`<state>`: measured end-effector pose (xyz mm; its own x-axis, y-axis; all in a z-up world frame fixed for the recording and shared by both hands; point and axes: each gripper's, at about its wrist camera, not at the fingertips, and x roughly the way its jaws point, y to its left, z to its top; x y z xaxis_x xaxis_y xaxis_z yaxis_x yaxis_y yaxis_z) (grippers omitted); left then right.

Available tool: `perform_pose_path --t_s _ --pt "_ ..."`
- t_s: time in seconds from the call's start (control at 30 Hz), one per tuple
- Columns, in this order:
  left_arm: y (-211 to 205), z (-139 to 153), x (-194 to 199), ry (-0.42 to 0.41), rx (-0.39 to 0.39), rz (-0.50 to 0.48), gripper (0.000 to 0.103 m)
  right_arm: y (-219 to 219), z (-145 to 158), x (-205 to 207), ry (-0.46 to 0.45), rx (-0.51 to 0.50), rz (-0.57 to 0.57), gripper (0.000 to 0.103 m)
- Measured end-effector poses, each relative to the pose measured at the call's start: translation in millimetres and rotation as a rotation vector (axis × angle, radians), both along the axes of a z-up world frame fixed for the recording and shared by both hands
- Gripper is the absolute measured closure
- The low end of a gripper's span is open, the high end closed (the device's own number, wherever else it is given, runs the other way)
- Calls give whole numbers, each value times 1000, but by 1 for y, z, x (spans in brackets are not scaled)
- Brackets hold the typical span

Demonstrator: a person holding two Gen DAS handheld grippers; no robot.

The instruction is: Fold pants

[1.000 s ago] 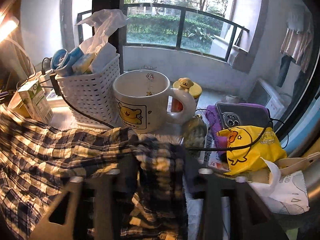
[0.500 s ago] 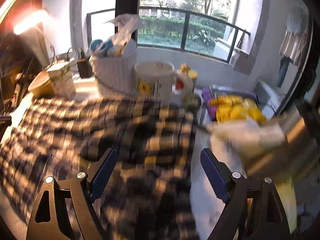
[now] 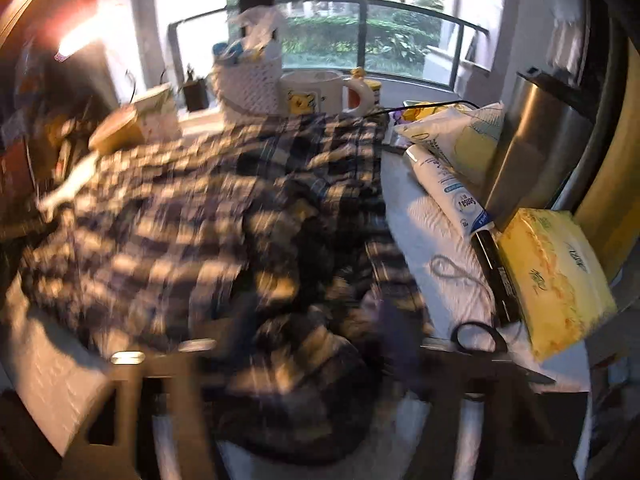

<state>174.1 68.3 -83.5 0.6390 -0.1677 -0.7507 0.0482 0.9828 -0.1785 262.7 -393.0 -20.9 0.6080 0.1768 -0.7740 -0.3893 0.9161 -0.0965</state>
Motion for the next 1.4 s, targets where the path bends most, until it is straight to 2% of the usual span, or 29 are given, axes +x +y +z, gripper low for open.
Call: perform_pose_path --t_s 0.03,0.07,0.2,0.3,0.4,0.43,0.47,0.5,0.53,0.57,0.63,0.7,0.77,0.8,0.83,0.87,0.9,0.93,0.97,1.17,1.27,1.4 --pt "-3 6 -5 -18 20 -4 100 2 -2 -3 2 -16 10 94" --pt "-6 11 -9 -31 37 -6 100 2 -4 -5 6 -25 21 96" --pt "-12 29 -21 -81 114 17 100 3 1 -8 -17 -19 22 96" --pt "-12 31 -21 -80 123 25 100 -3 13 -4 -62 -28 13 96" --pt "-10 30 -21 -51 92 57 98 -6 14 10 -39 -55 19 93" --pt "-8 31 -21 -45 78 65 98 -7 13 13 -28 -64 24 82" --pt "-7 33 -24 -40 63 73 97 -9 11 15 -20 -61 31 56" --pt "-7 34 -27 -41 56 76 94 -10 9 15 -11 -53 34 39" --pt "-6 34 -33 -43 44 80 85 -12 7 15 -1 -40 39 16" --pt "-7 33 -38 -38 28 79 74 -13 5 14 4 -26 48 16" --pt "-8 26 -45 -14 -2 63 67 -15 0 11 9 -14 57 16" --pt "-13 17 -49 10 2 53 67 -17 -5 9 2 -13 52 19" --pt "-18 10 -50 23 4 42 67 -18 -9 9 10 -1 50 37" --pt "-19 7 -50 16 -1 42 67 -18 -10 9 5 0 49 43" --pt "-20 5 -49 -11 -10 45 68 -18 -11 8 -1 2 54 57" --pt "-21 3 -48 -16 -5 54 76 -17 -11 7 -1 7 66 70" --pt "-20 2 -48 -16 -1 59 87 -16 -11 6 -1 7 75 74" --pt "-20 1 -47 -13 -2 59 103 -15 -11 5 -4 3 80 85" --pt "-19 1 -47 -16 -13 61 103 -14 -10 3 -16 -2 85 94" --pt "-6 14 -57 -56 -42 73 103 -14 7 -8 -68 -3 88 96" --pt "0 25 -63 -85 -10 83 103 -17 24 -17 -98 30 82 96" --pt "16 11 -47 -14 -36 104 102 -16 43 -31 -154 25 79 96"
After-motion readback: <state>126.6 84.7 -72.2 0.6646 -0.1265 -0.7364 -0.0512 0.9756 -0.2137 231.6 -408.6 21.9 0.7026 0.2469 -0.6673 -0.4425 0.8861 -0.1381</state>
